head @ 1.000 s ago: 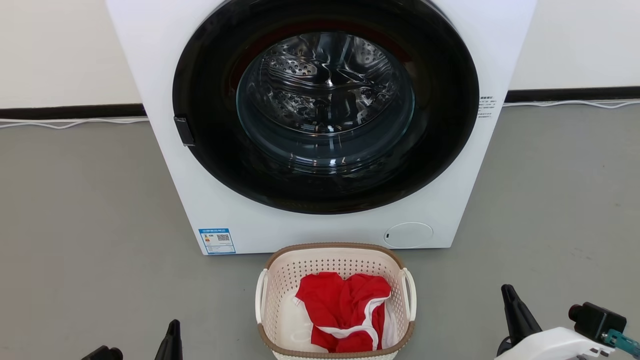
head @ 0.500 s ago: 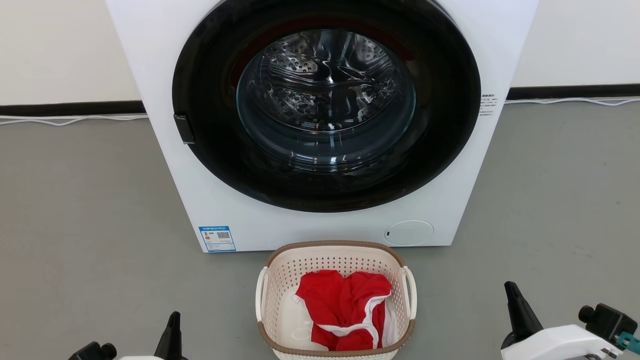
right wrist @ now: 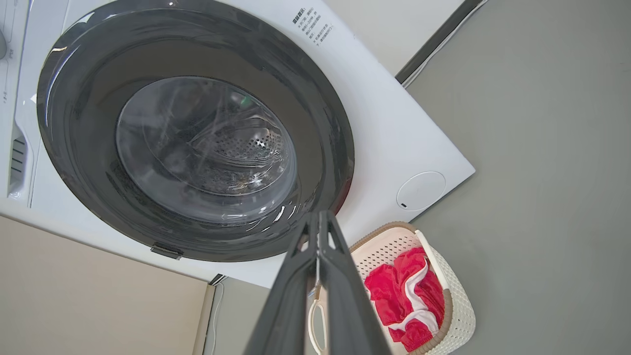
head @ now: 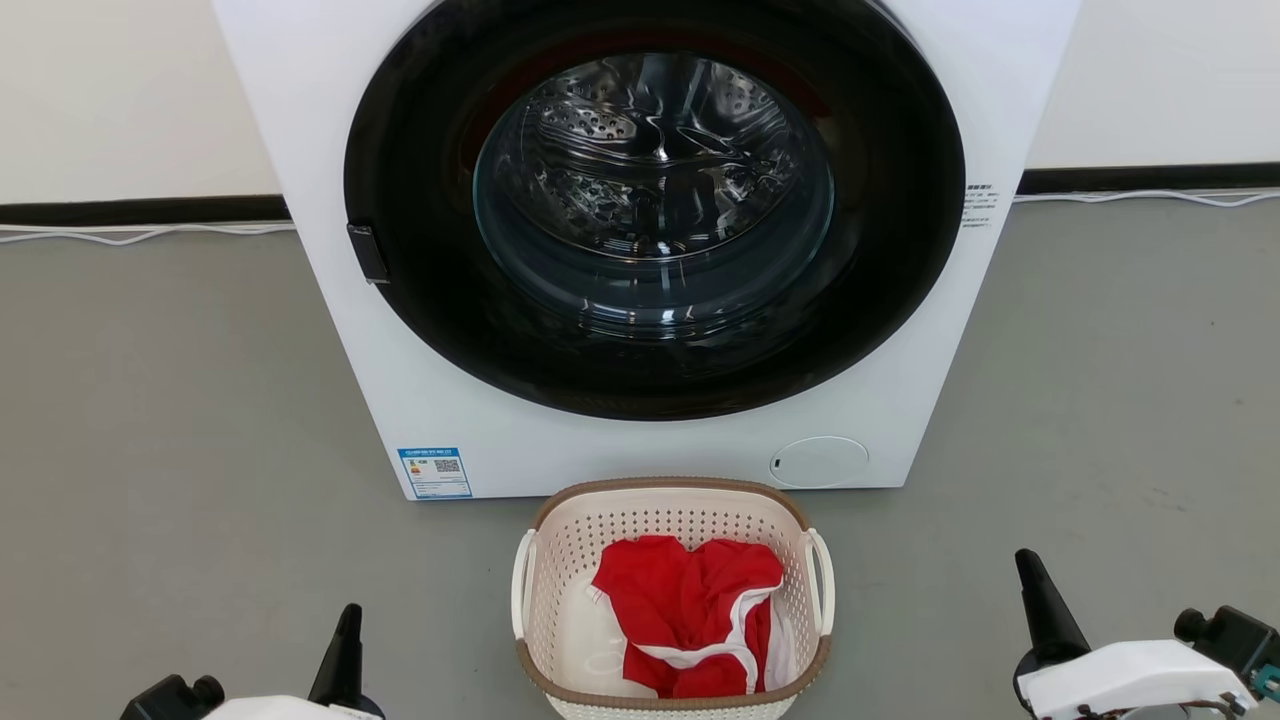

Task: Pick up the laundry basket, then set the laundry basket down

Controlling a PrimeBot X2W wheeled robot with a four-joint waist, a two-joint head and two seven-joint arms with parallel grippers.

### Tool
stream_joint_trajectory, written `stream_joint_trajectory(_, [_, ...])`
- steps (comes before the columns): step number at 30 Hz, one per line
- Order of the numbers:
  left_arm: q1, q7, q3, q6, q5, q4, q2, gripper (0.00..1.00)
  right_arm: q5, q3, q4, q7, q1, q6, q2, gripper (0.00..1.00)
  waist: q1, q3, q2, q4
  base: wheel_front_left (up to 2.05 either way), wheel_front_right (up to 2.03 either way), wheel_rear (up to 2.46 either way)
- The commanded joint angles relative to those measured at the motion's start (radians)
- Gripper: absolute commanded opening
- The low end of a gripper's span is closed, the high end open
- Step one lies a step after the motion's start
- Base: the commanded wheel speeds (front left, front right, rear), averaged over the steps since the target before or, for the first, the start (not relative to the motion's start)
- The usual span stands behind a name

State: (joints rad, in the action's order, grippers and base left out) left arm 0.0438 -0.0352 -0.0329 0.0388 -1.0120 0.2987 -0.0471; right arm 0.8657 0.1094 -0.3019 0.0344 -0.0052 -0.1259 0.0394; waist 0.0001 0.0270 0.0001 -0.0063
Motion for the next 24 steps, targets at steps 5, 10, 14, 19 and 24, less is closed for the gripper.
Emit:
stream_joint_trajectory(5, [-0.068, 0.015, -0.027, 0.024, -0.07, -0.031, -0.006, 0.0, 0.087, -0.007, 0.035, 0.013, -0.056, -0.004, 0.008, 0.0, -0.0001, -0.003, -0.0001, 0.001, 0.0, 0.0, 0.0])
stream_joint_trajectory(10, [-0.076, 0.028, -0.033, 0.03, -0.12, -0.033, -0.006, 0.0, 0.149, -0.006, 0.037, 0.019, -0.06, -0.004, 0.008, 0.0, -0.0001, -0.005, -0.0001, 0.001, 0.0, 0.0, 0.0])
stream_joint_trajectory(14, [-0.083, 0.038, -0.037, 0.035, -0.159, -0.035, -0.006, 0.0, 0.199, -0.005, 0.038, 0.024, -0.064, -0.004, 0.009, 0.0, -0.0001, -0.007, -0.0001, 0.002, 0.0, 0.0, 0.0])
stream_joint_trajectory(19, [-0.09, 0.05, -0.042, 0.042, -0.209, -0.037, -0.005, 0.0, 0.26, -0.004, 0.041, 0.03, -0.068, -0.004, 0.009, 0.0, -0.0001, -0.01, -0.0001, 0.002, 0.0, 0.0, 0.0])
stream_joint_trajectory(24, [-0.098, 0.063, -0.047, 0.048, -0.259, -0.039, -0.005, 0.0, 0.322, -0.003, 0.043, 0.036, -0.072, -0.004, 0.009, 0.0, -0.0001, -0.013, -0.0001, 0.003, 0.0, 0.0, 0.0])
